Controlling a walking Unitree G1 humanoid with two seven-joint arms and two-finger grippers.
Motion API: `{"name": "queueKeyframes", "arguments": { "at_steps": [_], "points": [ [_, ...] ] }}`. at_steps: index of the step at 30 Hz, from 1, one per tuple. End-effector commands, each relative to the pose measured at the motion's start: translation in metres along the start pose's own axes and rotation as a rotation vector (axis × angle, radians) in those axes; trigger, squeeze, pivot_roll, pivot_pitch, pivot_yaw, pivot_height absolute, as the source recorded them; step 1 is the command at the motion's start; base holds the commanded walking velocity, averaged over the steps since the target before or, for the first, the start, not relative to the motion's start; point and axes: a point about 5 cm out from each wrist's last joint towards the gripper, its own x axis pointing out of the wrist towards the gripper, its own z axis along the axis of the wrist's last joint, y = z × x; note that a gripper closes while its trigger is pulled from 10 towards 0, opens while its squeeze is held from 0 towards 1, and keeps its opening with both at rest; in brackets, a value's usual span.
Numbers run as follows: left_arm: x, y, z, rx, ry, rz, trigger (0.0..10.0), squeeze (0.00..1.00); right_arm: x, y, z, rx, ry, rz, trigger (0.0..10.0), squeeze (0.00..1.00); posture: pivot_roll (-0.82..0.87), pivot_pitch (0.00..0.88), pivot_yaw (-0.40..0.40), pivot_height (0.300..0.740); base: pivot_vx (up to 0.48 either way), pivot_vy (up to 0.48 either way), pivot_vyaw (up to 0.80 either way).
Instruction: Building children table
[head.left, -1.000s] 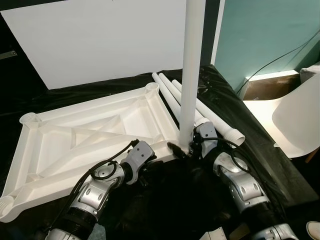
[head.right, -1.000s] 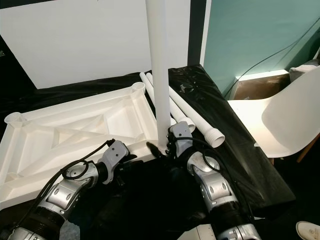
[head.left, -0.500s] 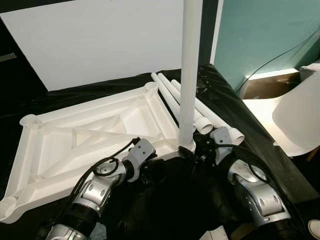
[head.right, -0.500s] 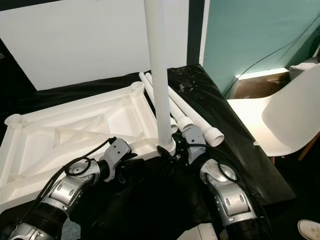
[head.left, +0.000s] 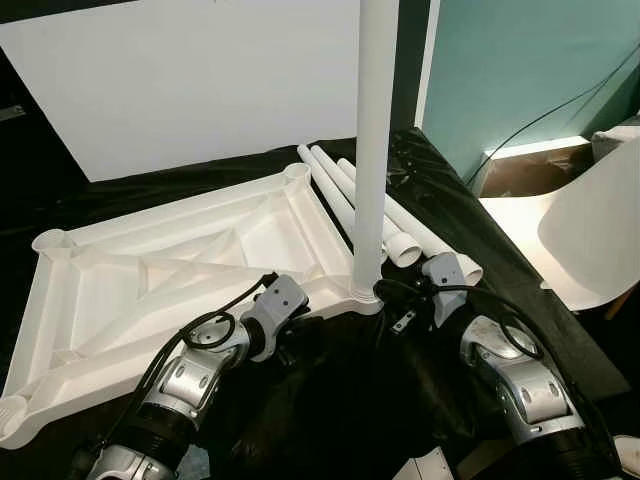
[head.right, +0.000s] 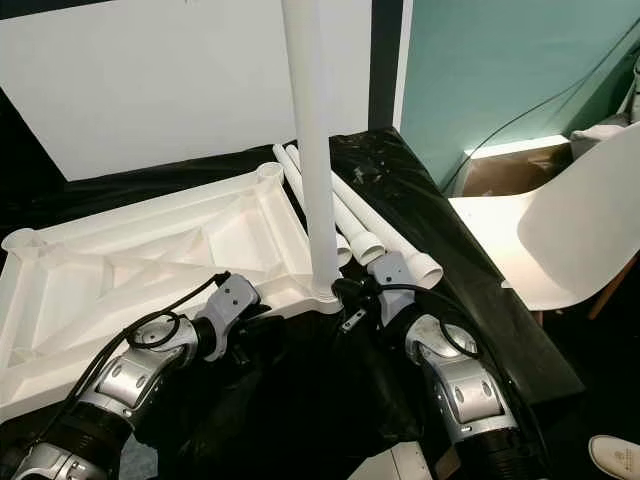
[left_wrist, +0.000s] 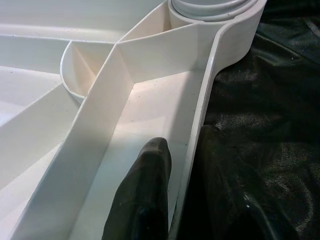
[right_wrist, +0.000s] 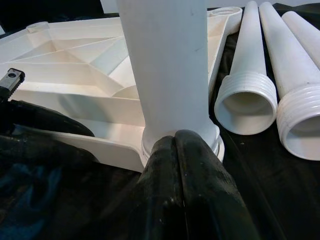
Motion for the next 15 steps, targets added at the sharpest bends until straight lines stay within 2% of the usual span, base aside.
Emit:
{"name": "queueKeyframes", "arguments": {
  "at_steps": [1,3,7,9,10,11,12,13,14,15],
  "points": [
    [-0.005,-0.001,-0.045,-0.081,0.22,0.055,10.0,0.0,0.004,0.002,-0.007,0.005,0.049,0.016,0.0,0.0,-0.08,0.0,0.051,0.74,0.0,0.0,0.0],
    [-0.005,-0.002,-0.045,-0.079,0.213,0.053,10.0,0.0,0.006,0.002,-0.009,0.007,0.058,0.024,0.0,0.0,-0.08,0.0,0.051,0.74,0.0,0.0,0.0],
    [-0.01,-0.007,-0.024,-0.012,0.07,0.003,10.0,0.0,0.007,0.004,-0.008,0.01,0.067,0.037,0.0,0.0,-0.07,0.0,0.052,0.74,0.0,0.0,0.0],
    [-0.011,-0.008,-0.021,0.0,0.051,-0.006,10.0,0.0,0.006,0.004,-0.008,0.01,0.066,0.037,0.0,0.0,-0.07,0.0,0.052,0.74,0.0,0.0,0.0],
    [-0.015,-0.008,-0.016,0.015,0.008,-0.019,10.0,0.0,0.005,0.005,-0.008,0.012,0.064,0.034,1.1,0.0,-0.07,0.0,0.055,0.74,0.0,0.0,0.0],
    [-0.022,-0.01,-0.009,-0.019,-0.062,-0.048,10.0,0.0,0.004,0.006,-0.008,0.013,0.063,0.03,5.0,0.0,-0.07,0.0,0.056,0.74,0.0,0.0,0.0],
    [-0.022,-0.01,-0.009,-0.019,-0.062,-0.048,10.0,0.0,0.004,0.006,-0.008,0.013,0.063,0.03,5.0,0.0,-0.07,0.0,0.056,0.74,0.0,0.0,0.0],
    [-0.028,-0.011,-0.005,-0.039,-0.114,-0.072,10.0,0.63,0.003,0.007,-0.009,0.015,0.065,0.025,9.3,0.0,-0.07,0.0,0.056,0.74,0.0,0.0,0.0],
    [-0.033,-0.013,-0.002,-0.047,-0.15,-0.101,10.0,1.0,0.002,0.009,-0.01,0.017,0.068,0.021,10.0,0.0,-0.07,0.0,0.057,0.74,0.0,0.0,0.0],
    [-0.033,-0.013,-0.002,-0.047,-0.15,-0.101,10.0,1.0,0.002,0.009,-0.01,0.017,0.068,0.021,10.0,0.0,-0.07,0.0,0.057,0.74,0.0,0.0,0.0]
  ]
}}
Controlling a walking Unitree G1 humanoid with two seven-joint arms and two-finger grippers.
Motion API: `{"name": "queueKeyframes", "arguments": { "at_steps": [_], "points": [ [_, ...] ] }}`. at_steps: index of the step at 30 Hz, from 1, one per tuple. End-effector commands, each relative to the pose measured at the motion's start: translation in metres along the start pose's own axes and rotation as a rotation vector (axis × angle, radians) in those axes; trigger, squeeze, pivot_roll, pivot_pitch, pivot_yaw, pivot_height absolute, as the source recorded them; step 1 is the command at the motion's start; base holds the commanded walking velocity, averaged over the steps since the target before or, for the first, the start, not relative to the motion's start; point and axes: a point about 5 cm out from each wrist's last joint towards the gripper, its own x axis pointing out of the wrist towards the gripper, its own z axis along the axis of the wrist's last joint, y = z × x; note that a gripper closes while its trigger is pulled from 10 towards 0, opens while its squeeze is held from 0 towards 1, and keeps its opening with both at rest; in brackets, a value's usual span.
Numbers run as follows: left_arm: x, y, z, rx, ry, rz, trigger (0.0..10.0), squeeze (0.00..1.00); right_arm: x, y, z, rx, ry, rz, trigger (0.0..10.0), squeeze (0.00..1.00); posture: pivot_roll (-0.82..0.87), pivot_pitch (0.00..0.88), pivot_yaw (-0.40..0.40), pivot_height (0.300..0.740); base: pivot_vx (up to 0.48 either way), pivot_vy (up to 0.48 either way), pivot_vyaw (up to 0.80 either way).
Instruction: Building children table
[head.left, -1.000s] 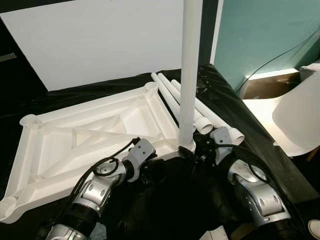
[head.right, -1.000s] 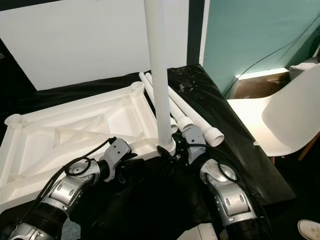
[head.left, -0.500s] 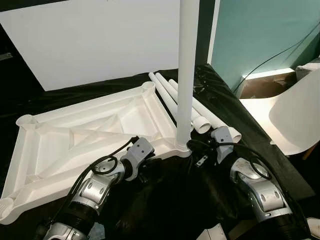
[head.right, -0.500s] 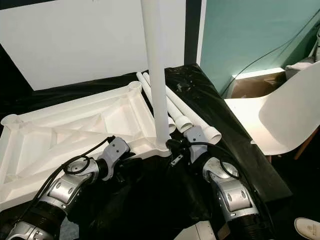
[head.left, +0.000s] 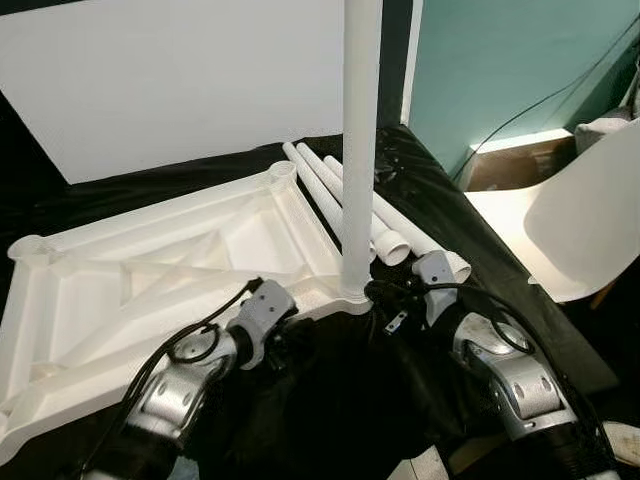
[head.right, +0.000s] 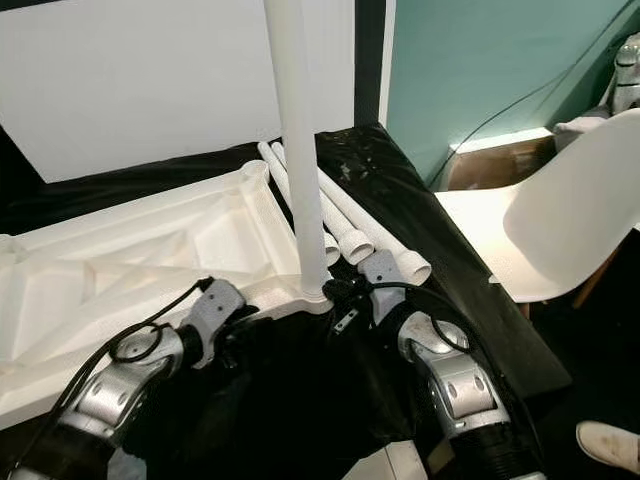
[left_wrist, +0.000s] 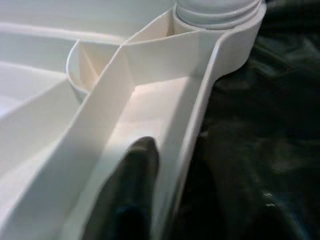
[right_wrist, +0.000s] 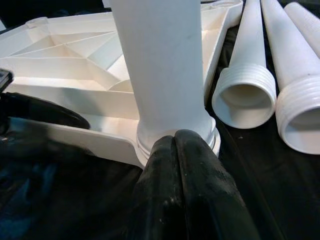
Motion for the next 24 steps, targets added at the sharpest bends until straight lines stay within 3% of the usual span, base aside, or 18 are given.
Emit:
{"name": "queueKeyframes", "arguments": {
  "at_steps": [1,5,6,7,8,11,19,24],
  "points": [
    [-0.009,-0.006,0.0,-0.014,-0.02,-0.132,10.0,1.0,-0.001,0.002,-0.013,0.024,0.064,-0.021,10.0,0.0,-0.07,0.0,0.06,0.74,0.0,0.0,0.0],
    [-0.011,-0.006,-0.001,0.015,-0.015,-0.132,10.0,1.0,0.0,0.003,-0.013,0.025,0.065,-0.024,10.0,0.0,-0.07,0.0,0.061,0.74,0.0,0.0,0.0],
    [-0.012,-0.006,0.0,0.023,-0.02,-0.128,10.0,0.76,-0.001,0.003,-0.013,0.026,0.065,-0.029,10.0,0.0,-0.08,0.0,0.062,0.74,0.0,0.0,0.0],
    [-0.012,-0.006,0.0,0.023,-0.02,-0.128,10.0,0.76,-0.001,0.003,-0.013,0.026,0.065,-0.029,10.0,0.0,-0.08,0.0,0.062,0.74,0.0,0.0,0.0],
    [-0.013,-0.005,0.005,0.019,-0.051,-0.126,10.0,0.0,-0.002,0.003,-0.012,0.027,0.066,-0.032,10.0,0.0,-0.08,0.0,0.062,0.74,0.0,0.0,0.0],
    [-0.018,-0.004,0.019,-0.004,-0.135,-0.131,10.0,0.0,-0.007,0.004,-0.013,0.03,0.088,-0.035,10.0,0.0,-0.09,0.0,0.061,0.74,0.0,0.0,0.0],
    [-0.024,0.006,0.028,-0.012,-0.18,-0.092,10.0,0.0,-0.014,0.01,-0.019,0.051,0.127,-0.047,10.0,0.0,-0.09,0.0,0.061,0.74,0.0,0.0,0.0],
    [-0.021,0.009,0.034,-0.007,-0.211,-0.078,10.0,0.0,-0.009,0.006,-0.024,0.024,0.14,-0.037,10.0,0.0,-0.1,0.0,0.069,0.74,0.0,0.0,0.0]
  ]
}}
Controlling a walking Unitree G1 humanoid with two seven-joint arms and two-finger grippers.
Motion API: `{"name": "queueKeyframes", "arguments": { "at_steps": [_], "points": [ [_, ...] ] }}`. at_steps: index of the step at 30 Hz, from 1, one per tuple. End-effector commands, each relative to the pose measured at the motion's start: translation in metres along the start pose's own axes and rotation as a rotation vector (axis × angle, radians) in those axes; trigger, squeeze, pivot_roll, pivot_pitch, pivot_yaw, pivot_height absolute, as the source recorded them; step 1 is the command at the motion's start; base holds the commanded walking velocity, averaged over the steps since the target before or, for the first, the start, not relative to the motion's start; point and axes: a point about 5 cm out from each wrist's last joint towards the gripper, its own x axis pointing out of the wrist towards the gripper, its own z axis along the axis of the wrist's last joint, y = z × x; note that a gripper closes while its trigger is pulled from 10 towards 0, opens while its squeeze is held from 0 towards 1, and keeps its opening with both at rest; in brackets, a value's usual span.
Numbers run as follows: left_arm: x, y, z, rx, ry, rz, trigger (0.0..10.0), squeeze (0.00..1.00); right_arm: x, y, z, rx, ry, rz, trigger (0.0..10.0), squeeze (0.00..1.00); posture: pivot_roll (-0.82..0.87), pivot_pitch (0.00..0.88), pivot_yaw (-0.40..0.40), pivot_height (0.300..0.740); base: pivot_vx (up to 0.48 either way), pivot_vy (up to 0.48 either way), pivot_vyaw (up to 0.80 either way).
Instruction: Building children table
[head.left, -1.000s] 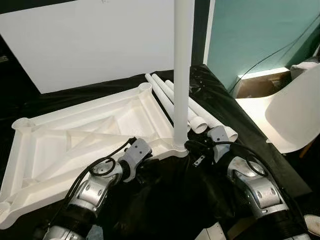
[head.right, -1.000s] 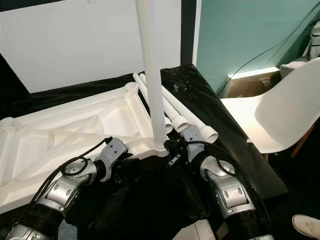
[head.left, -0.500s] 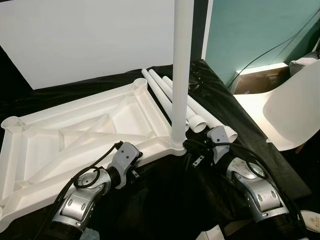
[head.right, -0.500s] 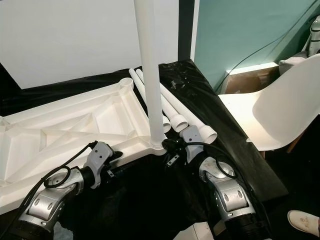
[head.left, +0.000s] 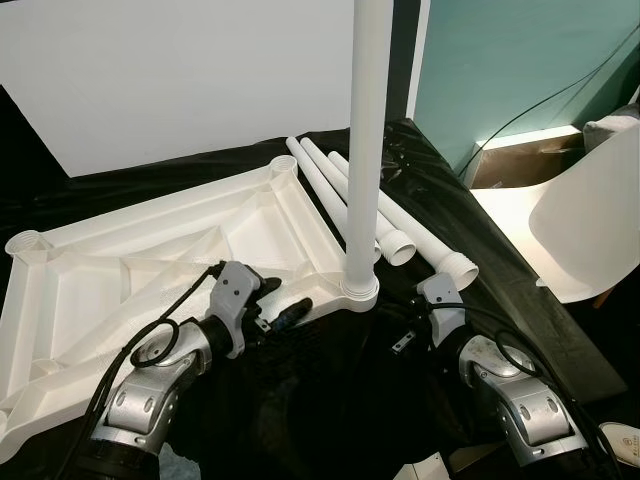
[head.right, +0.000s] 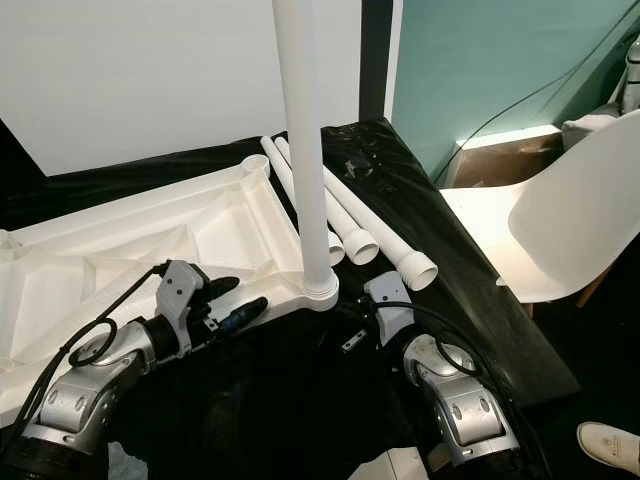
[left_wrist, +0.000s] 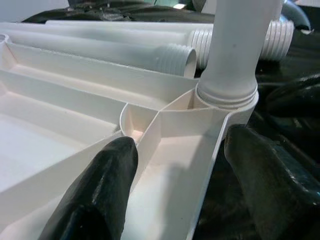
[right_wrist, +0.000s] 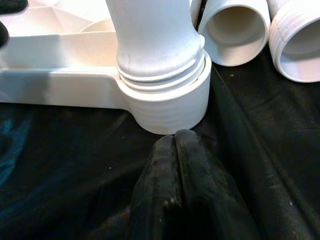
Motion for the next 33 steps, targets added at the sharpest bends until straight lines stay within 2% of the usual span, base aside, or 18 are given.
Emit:
{"name": "queueKeyframes", "arguments": {
  "at_steps": [1,4,9,14,18,20,24,30,33],
  "points": [
    [0.001,-0.003,0.006,0.025,-0.013,-0.113,10.0,0.0,0.004,0.0,-0.004,-0.018,0.016,0.016,10.0,0.0,-0.1,0.0,0.069,0.74,0.0,0.0,0.0],
    [0.003,-0.002,0.007,0.028,-0.018,-0.11,10.0,0.0,0.009,-0.003,-0.005,-0.042,0.024,0.03,10.0,0.0,-0.1,0.0,0.07,0.74,0.0,0.0,0.0],
    [0.003,-0.003,0.011,0.03,-0.028,-0.1,10.0,0.0,0.033,-0.017,-0.004,-0.102,0.054,0.062,10.0,0.0,-0.07,0.0,0.058,0.74,0.0,0.0,0.0],
    [0.002,-0.004,0.01,0.028,-0.026,-0.098,10.0,0.0,0.037,-0.019,-0.003,-0.109,0.054,0.072,10.0,0.0,-0.07,0.0,0.058,0.74,0.0,0.0,0.0],
    [0.0,-0.005,0.007,0.029,-0.011,-0.092,10.0,0.0,0.048,-0.021,0.0,-0.14,0.054,0.099,10.0,0.0,-0.05,0.0,0.052,0.74,0.0,0.0,0.0],
    [-0.001,-0.005,0.006,0.031,-0.002,-0.087,10.0,0.0,0.059,-0.023,0.005,-0.166,0.053,0.123,10.0,0.0,-0.04,0.0,0.05,0.74,0.0,0.0,0.0],
    [-0.001,-0.004,0.006,0.032,0.0,-0.085,10.0,0.0,0.061,-0.024,0.007,-0.169,0.052,0.131,10.0,0.0,-0.04,0.0,0.05,0.74,0.0,0.0,0.0],
    [-0.003,-0.005,0.006,0.036,0.008,-0.082,10.0,0.0,0.077,-0.02,0.009,-0.19,0.062,0.218,10.0,0.0,-0.03,0.0,0.05,0.74,0.0,0.0,0.0],
    [-0.004,-0.005,0.006,0.035,0.01,-0.083,10.0,0.0,0.082,-0.018,0.012,-0.187,0.049,0.224,10.0,0.0,-0.03,0.0,0.05,0.74,0.0,0.0,0.0]
  ]
}}
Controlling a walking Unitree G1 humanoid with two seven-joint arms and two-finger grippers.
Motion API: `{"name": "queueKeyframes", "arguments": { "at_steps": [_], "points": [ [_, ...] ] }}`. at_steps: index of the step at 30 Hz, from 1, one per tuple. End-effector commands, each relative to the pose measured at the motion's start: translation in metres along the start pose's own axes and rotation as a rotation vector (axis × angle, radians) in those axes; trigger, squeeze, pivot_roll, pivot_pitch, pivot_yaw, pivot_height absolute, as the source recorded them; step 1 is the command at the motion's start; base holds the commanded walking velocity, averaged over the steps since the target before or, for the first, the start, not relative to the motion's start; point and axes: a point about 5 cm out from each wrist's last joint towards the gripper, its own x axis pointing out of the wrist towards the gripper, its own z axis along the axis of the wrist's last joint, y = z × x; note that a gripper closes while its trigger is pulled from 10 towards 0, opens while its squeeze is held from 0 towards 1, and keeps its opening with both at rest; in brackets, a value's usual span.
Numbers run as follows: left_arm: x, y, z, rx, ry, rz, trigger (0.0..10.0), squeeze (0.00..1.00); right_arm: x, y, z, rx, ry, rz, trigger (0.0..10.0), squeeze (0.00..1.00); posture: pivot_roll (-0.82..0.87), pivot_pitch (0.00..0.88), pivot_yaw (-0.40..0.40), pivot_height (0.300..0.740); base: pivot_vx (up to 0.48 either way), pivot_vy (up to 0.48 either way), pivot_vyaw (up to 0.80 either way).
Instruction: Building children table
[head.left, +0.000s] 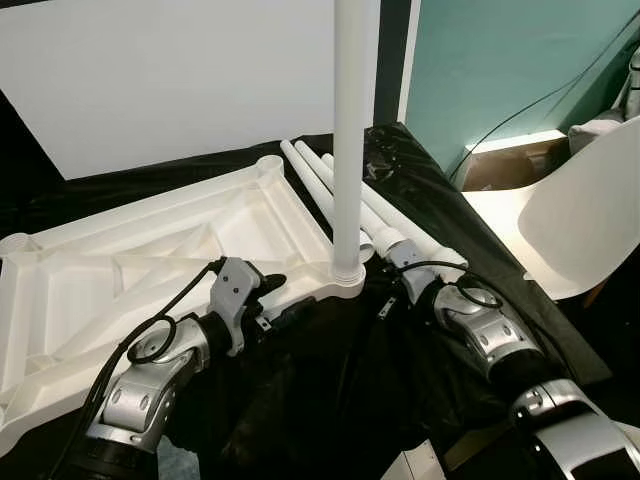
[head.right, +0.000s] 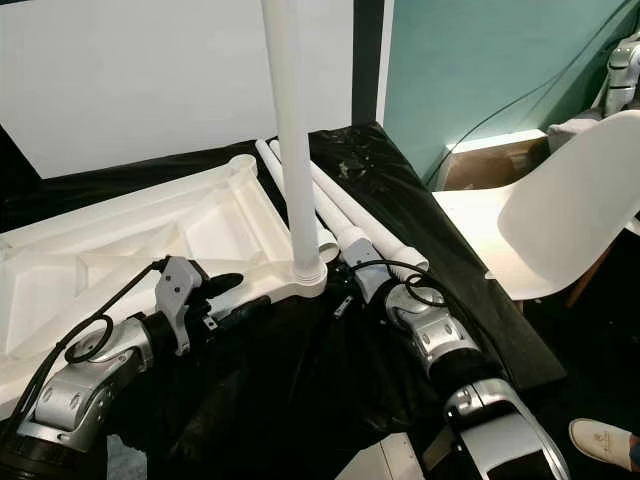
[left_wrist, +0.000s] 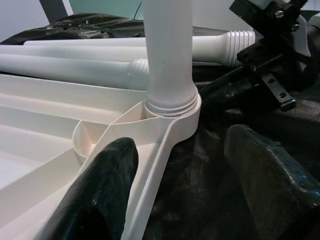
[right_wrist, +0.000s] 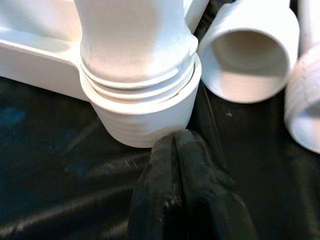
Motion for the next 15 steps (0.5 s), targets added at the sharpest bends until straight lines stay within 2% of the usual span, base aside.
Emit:
{"name": "queueKeyframes", "arguments": {
  "at_steps": [1,5,7,12,13,14,15],
  "points": [
    [-0.001,-0.003,0.0,0.002,0.013,-0.038,10.0,0.0,0.012,0.008,0.009,-0.024,-0.03,0.042,10.0,0.0,-0.03,0.0,0.05,0.74,0.0,0.0,0.0],
    [-0.001,-0.003,-0.001,0.004,0.019,-0.041,10.0,0.0,0.017,0.009,0.012,-0.029,-0.034,0.041,10.0,0.0,-0.03,0.0,0.052,0.74,0.0,0.0,0.0],
    [0.0,-0.002,-0.003,0.013,0.033,-0.041,10.0,0.0,0.023,0.016,0.018,-0.019,-0.062,0.062,10.0,0.0,-0.03,0.0,0.05,0.74,0.0,0.0,0.0],
    [0.0,0.0,-0.006,0.021,0.058,-0.017,10.0,0.0,0.02,0.017,0.016,-0.009,-0.09,0.019,10.0,0.0,-0.02,0.0,0.044,0.74,0.0,0.0,0.0],
    [-0.001,0.004,-0.008,0.028,0.073,0.018,10.0,0.0,0.013,0.01,0.007,0.0,-0.064,-0.101,10.0,0.0,-0.02,0.0,0.041,0.74,0.0,0.0,0.0],
    [-0.001,0.004,-0.008,0.028,0.073,0.018,10.0,0.0,0.013,0.01,0.007,0.0,-0.064,-0.101,10.0,0.0,-0.02,0.0,0.041,0.74,0.0,0.0,0.0],
    [-0.002,0.008,-0.01,0.032,0.084,0.045,10.0,0.0,0.007,0.005,-0.002,0.009,-0.041,-0.191,10.0,0.0,-0.02,0.0,0.042,0.74,0.0,0.0,0.0]
  ]
}}
